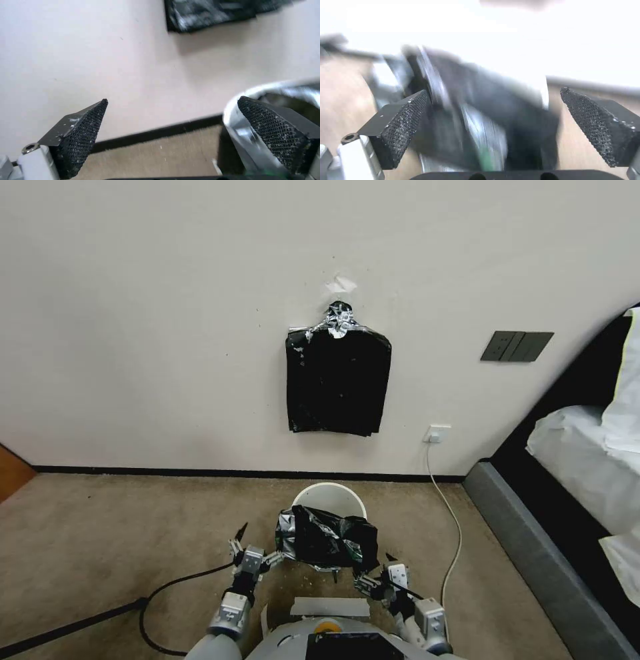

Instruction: Place a trash bag onto the trash bin.

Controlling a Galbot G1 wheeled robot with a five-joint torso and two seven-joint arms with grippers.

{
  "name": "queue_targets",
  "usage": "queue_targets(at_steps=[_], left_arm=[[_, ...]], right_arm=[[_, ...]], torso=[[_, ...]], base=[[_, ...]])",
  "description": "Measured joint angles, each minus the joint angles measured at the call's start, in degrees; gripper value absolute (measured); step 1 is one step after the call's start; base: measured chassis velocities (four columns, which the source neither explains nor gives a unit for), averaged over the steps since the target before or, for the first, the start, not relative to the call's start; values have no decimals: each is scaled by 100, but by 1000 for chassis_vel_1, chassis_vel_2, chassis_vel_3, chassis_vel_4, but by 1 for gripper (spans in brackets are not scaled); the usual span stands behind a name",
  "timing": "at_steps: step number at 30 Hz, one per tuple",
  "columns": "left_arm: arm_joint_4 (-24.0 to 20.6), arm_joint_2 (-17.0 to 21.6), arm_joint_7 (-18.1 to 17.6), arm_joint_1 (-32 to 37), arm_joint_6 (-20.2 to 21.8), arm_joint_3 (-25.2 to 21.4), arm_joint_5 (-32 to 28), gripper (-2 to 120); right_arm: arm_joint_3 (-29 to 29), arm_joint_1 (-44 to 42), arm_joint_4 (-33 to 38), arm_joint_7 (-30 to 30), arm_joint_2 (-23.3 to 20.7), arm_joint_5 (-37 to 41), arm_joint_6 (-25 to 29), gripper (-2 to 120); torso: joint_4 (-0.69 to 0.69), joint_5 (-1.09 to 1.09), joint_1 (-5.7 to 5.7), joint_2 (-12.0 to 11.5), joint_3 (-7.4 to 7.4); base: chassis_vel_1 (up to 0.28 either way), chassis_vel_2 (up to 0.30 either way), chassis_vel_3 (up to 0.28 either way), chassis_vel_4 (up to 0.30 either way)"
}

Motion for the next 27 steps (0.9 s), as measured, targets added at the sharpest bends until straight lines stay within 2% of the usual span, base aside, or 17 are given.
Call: queue_targets(at_steps=[1,3,4,5,7,9,11,13,15,16,17,18,21,23,25,26,27], left_arm=[[-97,-210,89,127,-247,-248,-35,100],[-109,-244,106,143,-262,-276,-46,100],[-225,-561,223,278,-349,-453,-121,100],[-282,-748,306,361,-365,-536,-131,100],[-295,-811,332,385,-365,-560,-132,100],[-285,-1035,395,460,-355,-623,-35,100],[-259,-1070,400,480,-351,-623,33,100],[-211,-1194,449,572,-382,-607,259,100],[-210,-1209,464,581,-388,-607,277,100],[-203,-1272,568,583,-421,-606,393,100],[-176,-1258,601,529,-426,-580,422,100],[-176,-1258,601,529,-426,-580,422,100],[-101,-1171,625,461,-443,-479,459,100],[-64,-1173,648,598,-558,-491,598,100],[-63,-1182,652,630,-582,-510,625,100],[-68,-1203,667,724,-649,-596,679,100],[-87,-1204,671,753,-661,-643,687,100]], right_arm=[[125,90,128,-322,-126,-126,420,100],[140,115,142,-347,-140,-119,437,100],[286,472,209,-519,-294,249,371,100],[418,880,172,-661,-442,652,73,100],[456,1058,143,-710,-503,788,-70,100],[463,2075,-159,-901,-885,1478,-744,100],[416,2323,-275,-949,-984,1588,-861,100],[97,3374,-822,-1169,-1434,2084,-1205,100],[69,3458,-867,-1190,-1462,2129,-1229,100],[-219,4341,-1293,-1463,-1706,2581,-1430,100],[-316,4667,-1485,-1677,-1801,2777,-1482,100],[-316,4667,-1485,-1677,-1801,2777,-1482,100],[-634,5225,-1925,-2225,-1950,2925,-1529,100],[-1390,6059,-2634,-2906,-1998,2860,-1542,100],[-1553,6233,-2783,-3013,-1993,2842,-1542,100],[-2067,6846,-3304,-3361,-1936,2787,-1516,100],[-2231,7056,-3498,-3476,-1893,2763,-1489,100]], torso=[[-1,-1,0,0,0],[-1,-1,0,0,0],[1,-1,0,0,0],[-1,1,0,0,0],[0,1,0,0,0],[1,0,0,0,0],[-1,2,0,0,1],[1,1,0,0,1],[1,1,0,0,1],[4,2,1,0,1],[5,-1,0,0,1],[5,-1,0,0,1],[-4,-3,0,0,1],[-3,0,1,0,1],[-2,3,0,0,1],[4,-1,1,0,1],[6,-1,0,-1,1]], base=[[0,0,0,0],[0,0,0,0],[0,0,0,0],[0,0,0,0],[0,0,0,0],[0,0,0,0],[0,0,0,0],[0,0,0,0],[0,0,0,0],[0,0,0,0],[0,0,0,0],[0,0,0,0],[0,0,0,0],[0,0,0,0],[0,0,0,0],[0,0,0,0],[0,0,0,0]])
